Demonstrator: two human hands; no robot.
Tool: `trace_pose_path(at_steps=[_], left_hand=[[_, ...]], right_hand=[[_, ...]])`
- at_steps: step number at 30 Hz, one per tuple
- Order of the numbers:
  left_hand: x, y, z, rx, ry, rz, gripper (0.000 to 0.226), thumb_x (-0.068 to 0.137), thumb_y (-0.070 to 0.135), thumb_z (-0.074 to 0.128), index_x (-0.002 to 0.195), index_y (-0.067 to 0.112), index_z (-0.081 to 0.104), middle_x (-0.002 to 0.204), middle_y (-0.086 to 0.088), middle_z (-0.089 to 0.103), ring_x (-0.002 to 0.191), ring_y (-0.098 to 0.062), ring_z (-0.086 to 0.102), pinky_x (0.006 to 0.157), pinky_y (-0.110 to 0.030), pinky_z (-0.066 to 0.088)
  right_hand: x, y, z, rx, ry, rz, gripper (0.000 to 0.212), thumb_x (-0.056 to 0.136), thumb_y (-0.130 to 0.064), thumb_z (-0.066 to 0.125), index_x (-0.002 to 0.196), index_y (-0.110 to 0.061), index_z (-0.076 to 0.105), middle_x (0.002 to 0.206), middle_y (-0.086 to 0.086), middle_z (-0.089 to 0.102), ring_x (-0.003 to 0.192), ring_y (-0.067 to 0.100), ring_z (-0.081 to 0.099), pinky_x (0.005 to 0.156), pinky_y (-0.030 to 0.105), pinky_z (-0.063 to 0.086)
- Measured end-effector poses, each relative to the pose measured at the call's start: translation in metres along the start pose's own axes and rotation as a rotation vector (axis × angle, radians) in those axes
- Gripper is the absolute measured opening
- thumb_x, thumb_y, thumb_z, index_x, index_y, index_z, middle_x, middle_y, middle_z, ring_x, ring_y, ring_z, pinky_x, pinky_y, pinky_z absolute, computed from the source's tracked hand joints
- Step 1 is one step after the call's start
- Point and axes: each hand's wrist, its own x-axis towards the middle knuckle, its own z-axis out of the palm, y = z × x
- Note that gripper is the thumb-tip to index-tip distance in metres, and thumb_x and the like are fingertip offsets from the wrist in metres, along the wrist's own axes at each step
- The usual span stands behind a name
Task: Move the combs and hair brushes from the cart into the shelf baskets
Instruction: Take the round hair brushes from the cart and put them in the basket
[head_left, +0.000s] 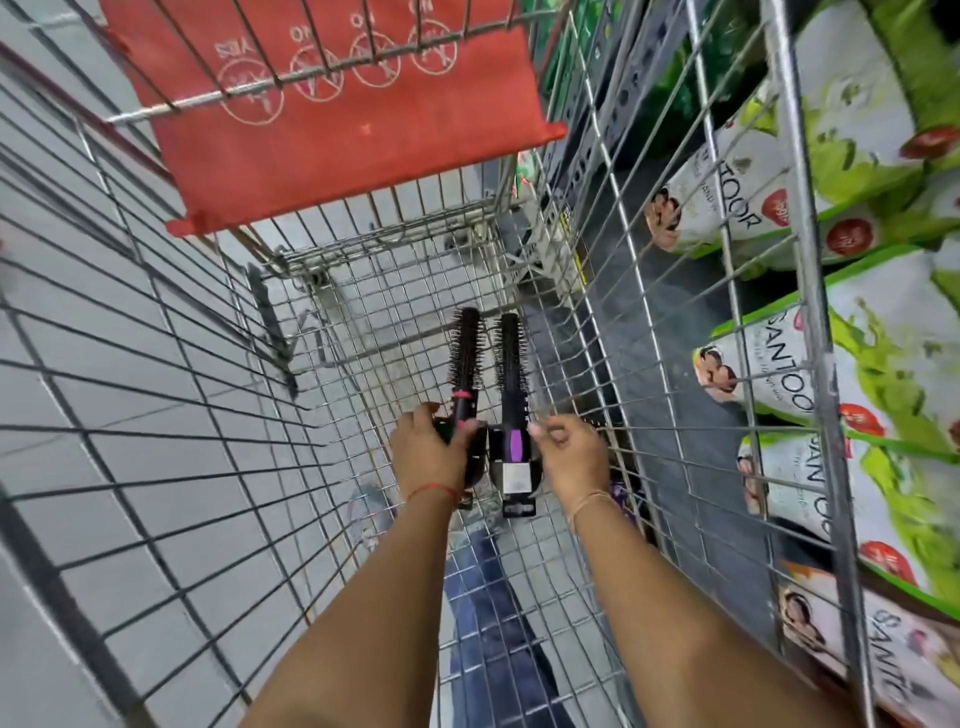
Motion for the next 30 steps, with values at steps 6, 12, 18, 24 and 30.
trace_pose_path(at_steps=[6,12,18,24,30], left_hand=[[0.003,0.009,0.001,0.178,0.042,0.044,0.044,0.074,0.016,0.070,0.111,0.001,0.051,0.115,-0.019,0.055,0.110,-0.034,0.051,0.092,-0.041,0.044],[-0.007,0.007,-0.007,0.253,0.278,0.038,0.048,0.080,0.025,0.066,0.118,0.004,0.048,0.114,-0.018,0.052,0.106,-0.034,0.049,0.083,-0.043,0.046],[-0.004,0.000,0.001,-0.189,0.154,0.000,0.034,0.081,0.019,0.064,0.111,0.005,0.058,0.111,-0.018,0.061,0.099,-0.032,0.060,0.087,-0.036,0.050],[0.010,-0.011,-0.010,-0.386,0.211,-0.281,0.025,0.090,0.011,0.048,0.106,0.003,0.065,0.109,-0.021,0.069,0.101,-0.032,0.062,0.080,-0.026,0.042],[0.010,-0.007,-0.012,-0.381,0.211,-0.316,0.038,0.084,0.031,0.062,0.111,0.004,0.056,0.111,-0.018,0.066,0.084,-0.026,0.058,0.065,-0.023,0.040]], right_hand=[[-0.007,-0.004,0.020,-0.169,-0.090,-0.010,0.046,0.073,-0.029,0.074,0.110,-0.013,0.052,0.111,0.011,0.064,0.086,0.023,0.059,0.075,0.031,0.049],[-0.023,-0.002,0.019,-0.454,0.184,-0.305,0.037,0.079,-0.037,0.063,0.108,-0.018,0.049,0.111,0.005,0.052,0.089,0.018,0.051,0.072,0.025,0.042],[-0.023,0.005,0.021,-0.482,-0.008,-0.286,0.046,0.080,-0.052,0.055,0.107,-0.016,0.054,0.116,0.005,0.050,0.100,0.021,0.053,0.079,0.037,0.054],[-0.016,-0.001,0.036,-0.500,-0.093,-0.194,0.060,0.070,-0.048,0.070,0.114,-0.014,0.049,0.118,0.007,0.053,0.108,0.027,0.052,0.089,0.040,0.049],[-0.021,-0.002,0.037,0.095,0.023,0.079,0.030,0.075,-0.021,0.073,0.087,-0.023,0.046,0.094,0.003,0.064,0.070,0.019,0.064,0.059,0.034,0.055]])
